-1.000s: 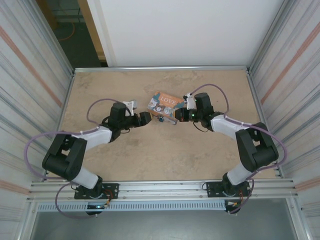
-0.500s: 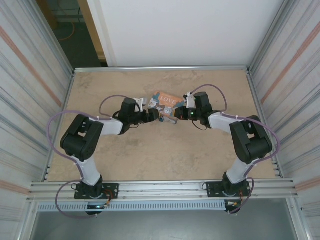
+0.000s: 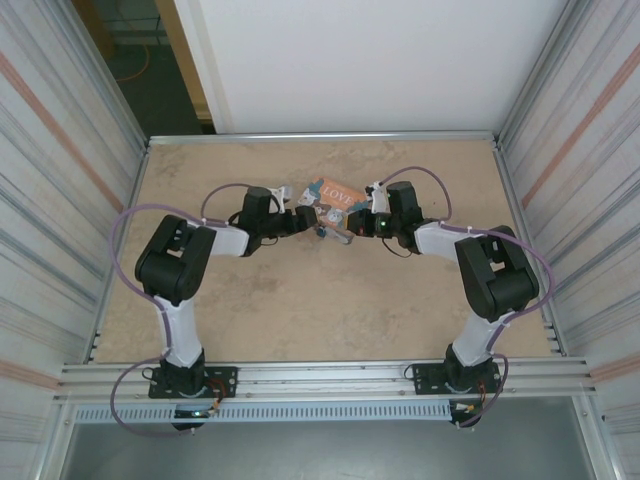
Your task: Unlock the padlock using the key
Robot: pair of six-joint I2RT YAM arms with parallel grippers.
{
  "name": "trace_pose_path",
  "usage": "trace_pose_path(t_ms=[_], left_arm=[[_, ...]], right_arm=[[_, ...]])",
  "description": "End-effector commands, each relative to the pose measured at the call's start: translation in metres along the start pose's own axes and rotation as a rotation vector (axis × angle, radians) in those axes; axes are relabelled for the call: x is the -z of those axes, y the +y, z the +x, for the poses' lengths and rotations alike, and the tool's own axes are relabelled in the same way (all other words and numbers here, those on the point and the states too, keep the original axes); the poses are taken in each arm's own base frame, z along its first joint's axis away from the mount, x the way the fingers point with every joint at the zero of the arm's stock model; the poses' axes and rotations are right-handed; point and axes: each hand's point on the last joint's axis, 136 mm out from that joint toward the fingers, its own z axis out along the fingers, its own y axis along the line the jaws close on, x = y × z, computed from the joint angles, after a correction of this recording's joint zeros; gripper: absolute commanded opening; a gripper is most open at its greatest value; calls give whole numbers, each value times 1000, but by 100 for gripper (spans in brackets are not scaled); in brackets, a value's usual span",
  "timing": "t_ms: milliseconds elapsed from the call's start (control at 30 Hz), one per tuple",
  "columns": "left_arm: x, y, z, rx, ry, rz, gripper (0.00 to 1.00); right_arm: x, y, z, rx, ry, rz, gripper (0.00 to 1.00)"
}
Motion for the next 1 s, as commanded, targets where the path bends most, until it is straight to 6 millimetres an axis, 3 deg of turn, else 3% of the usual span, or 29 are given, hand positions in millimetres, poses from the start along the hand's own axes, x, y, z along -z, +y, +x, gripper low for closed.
trace_pose_path(t_ms=[0,267,500,967], left_arm=[[2,-8,-6,-38,-13,28,69],[23,-8,19,-213,36,-72,70],[11,-20,47,-468,149,-164,72],[-18,-12,41,-531,184,-197,68]], right_arm=[[-8,-13,13,-56,46,41,0],[-9,-11,11,-51,44,42,0],[-12,-11,14,-45,51,50,0],[-13,-10,15,-34,59,58,0]])
